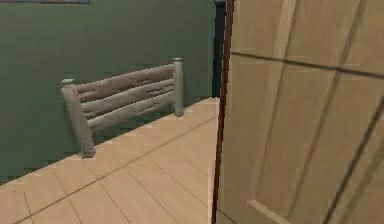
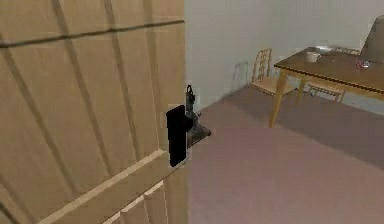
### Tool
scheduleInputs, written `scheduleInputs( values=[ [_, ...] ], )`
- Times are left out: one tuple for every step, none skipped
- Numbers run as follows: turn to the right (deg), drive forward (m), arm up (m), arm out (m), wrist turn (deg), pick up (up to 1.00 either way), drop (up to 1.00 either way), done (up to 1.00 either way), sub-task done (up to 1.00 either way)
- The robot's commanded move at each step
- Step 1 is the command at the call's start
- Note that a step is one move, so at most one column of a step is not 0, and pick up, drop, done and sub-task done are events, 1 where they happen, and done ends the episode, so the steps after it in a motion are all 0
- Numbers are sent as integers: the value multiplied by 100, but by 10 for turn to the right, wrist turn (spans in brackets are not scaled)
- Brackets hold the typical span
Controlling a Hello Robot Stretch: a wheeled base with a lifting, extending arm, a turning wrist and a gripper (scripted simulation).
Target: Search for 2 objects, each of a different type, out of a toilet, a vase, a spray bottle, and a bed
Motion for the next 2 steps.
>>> scheduleInputs(
  values=[
    [-420, 0, 0, 0, 0, 0, 0, 0, 0],
    [0, 60, 0, 0, 0, 0, 0, 0, 0]
  ],
)
